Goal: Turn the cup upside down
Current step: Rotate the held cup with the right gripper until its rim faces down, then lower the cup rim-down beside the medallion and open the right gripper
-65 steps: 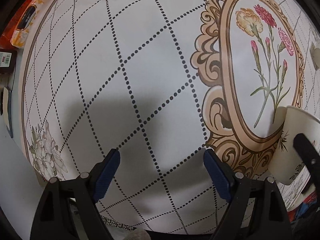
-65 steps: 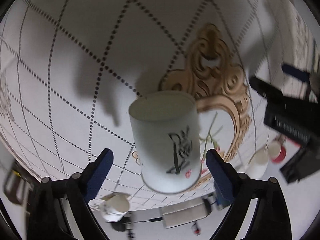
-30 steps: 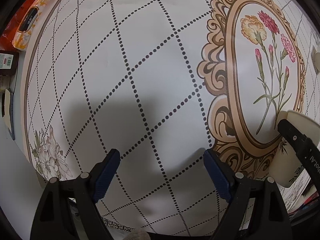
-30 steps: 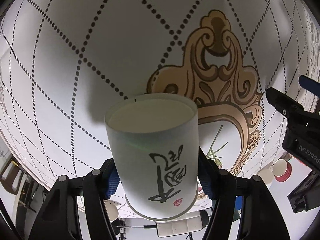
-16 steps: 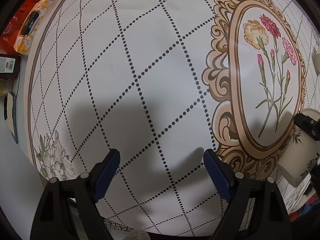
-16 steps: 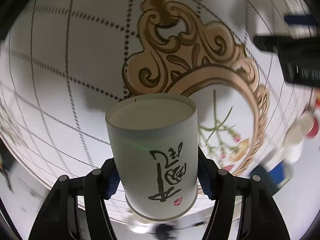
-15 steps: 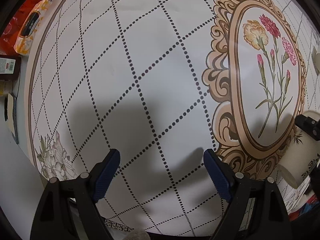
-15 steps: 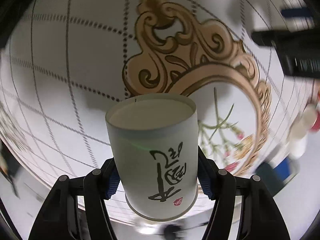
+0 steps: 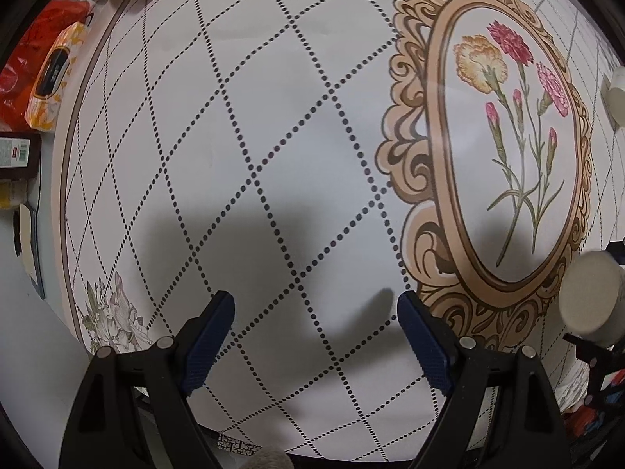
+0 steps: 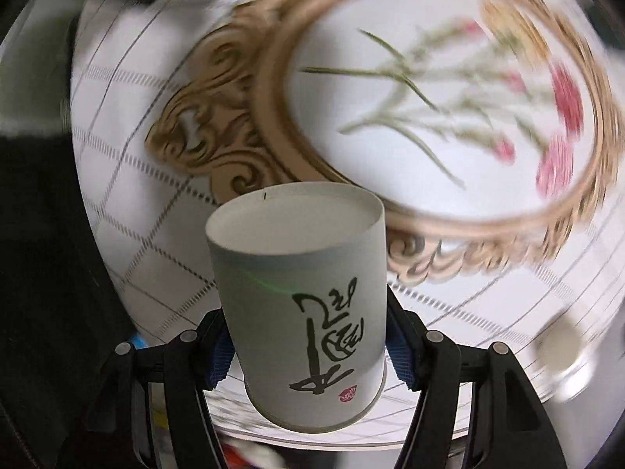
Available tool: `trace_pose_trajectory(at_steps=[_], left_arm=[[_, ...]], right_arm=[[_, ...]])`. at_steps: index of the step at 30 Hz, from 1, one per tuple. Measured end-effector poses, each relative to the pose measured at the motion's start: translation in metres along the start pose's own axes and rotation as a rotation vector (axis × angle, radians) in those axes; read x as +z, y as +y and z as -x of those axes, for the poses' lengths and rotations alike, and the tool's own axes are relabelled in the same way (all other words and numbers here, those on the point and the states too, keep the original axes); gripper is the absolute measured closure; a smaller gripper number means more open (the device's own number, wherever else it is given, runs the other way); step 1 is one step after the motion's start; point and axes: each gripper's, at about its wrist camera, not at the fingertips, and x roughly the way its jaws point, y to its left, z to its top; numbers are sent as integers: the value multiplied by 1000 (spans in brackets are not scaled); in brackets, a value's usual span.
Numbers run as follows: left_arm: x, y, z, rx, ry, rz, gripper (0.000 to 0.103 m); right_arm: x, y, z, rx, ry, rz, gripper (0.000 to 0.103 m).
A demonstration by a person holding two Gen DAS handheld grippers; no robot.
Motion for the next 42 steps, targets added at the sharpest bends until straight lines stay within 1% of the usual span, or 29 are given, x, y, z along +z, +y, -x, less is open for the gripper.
trace_pose_trajectory(at_steps=[2, 4, 8, 11, 12, 15, 18, 19, 20, 21, 22, 28, 34, 38, 40, 42], left_arm=[[1, -4, 2, 1, -1, -8, 18], [1, -10, 4, 7, -4, -14, 18], [1, -22, 9, 11, -9, -26, 18], [-4, -28, 12, 12, -13, -27, 18], [-5, -29, 13, 14, -14, -28, 18], [-7, -31, 15, 13, -14, -23, 18], [-10, -32, 17, 15, -13, -24, 18], [-11, -33, 17, 14, -13, -23, 18], [-11, -33, 17, 13, -12, -23, 18], [-12, -33, 18, 13, -11, -21, 18], [-13, -34, 18, 13, -12, -20, 18], [-18, -37, 22, 25, -12, -19, 18], [-24, -28, 20, 27, -14, -16, 18], [-33, -24, 20, 33, -13, -13, 18], [-38, -22, 18, 37, -12, -13, 18], [-41, -20, 17, 36, -11, -11, 18]], right_arm=[[1, -15, 0, 59, -6, -97, 36], [-1, -26, -1, 96, -14, -171, 36], [-6, -38, -2, 121, -29, -252, 36], [-25, -38, -8, 86, -30, -270, 36], [-29, -32, -11, 78, -28, -278, 35], [-39, -27, -20, 77, -32, -291, 35], [-36, -27, -20, 72, -14, -297, 34], [-32, -24, -20, 75, -8, -300, 31], [-30, -32, -25, 87, -2, -301, 23], [-23, -28, -29, 96, -1, -301, 16], [-22, -30, -29, 102, -8, -303, 15], [-16, -33, -11, 122, -31, -313, 13], [-7, -30, -4, 95, -19, -305, 13], [-3, -32, -5, 107, -5, -320, 13], [-2, -33, -8, 127, -5, -339, 16], [-2, -32, -9, 143, -13, -356, 35]])
